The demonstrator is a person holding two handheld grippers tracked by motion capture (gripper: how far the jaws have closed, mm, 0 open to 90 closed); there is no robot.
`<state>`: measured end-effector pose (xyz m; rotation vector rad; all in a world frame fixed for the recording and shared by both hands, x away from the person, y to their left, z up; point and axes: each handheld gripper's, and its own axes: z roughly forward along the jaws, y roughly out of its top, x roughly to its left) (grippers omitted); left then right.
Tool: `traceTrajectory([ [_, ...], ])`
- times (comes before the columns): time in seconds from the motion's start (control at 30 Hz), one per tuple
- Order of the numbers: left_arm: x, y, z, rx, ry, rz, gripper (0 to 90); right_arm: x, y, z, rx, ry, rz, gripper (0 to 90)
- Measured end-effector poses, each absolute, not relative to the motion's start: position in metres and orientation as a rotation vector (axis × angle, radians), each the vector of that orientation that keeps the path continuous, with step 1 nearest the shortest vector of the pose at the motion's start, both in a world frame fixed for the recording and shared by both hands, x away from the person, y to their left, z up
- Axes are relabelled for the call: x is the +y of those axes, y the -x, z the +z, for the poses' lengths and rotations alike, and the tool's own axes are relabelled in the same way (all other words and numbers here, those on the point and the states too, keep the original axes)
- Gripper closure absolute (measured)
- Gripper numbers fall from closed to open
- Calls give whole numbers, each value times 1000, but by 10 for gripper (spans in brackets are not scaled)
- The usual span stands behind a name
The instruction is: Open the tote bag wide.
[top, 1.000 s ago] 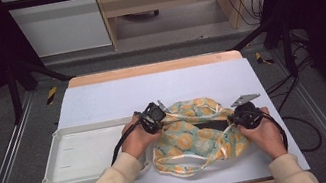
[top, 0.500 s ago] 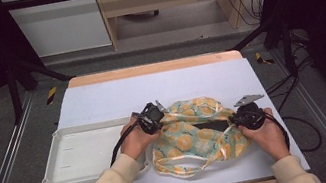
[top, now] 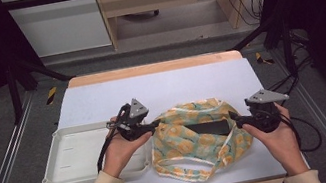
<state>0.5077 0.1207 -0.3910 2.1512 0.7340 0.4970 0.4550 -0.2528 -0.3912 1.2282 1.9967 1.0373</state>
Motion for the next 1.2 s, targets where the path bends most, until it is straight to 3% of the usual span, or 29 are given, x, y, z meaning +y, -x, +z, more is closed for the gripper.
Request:
traceTrajectory([
  [0.2,120,-503,-390,718,-2140,506,456,-206,-447,-387,2134,-1123,1135,341],
  [0.57,101,-533,-383,666,-2286,504,446,-126,-448,-399,2357,-947,1135,350],
  [0.77,83,-543,-389,625,-2345,486,455,-114,-449,-408,2415,-893,1140,664],
  [1.0,69,-549,-401,600,-2440,467,636,-106,-432,-421,2437,-812,1160,844],
  [1.2,63,-552,-406,613,-2499,483,846,-101,-423,-431,2467,-773,1180,894],
])
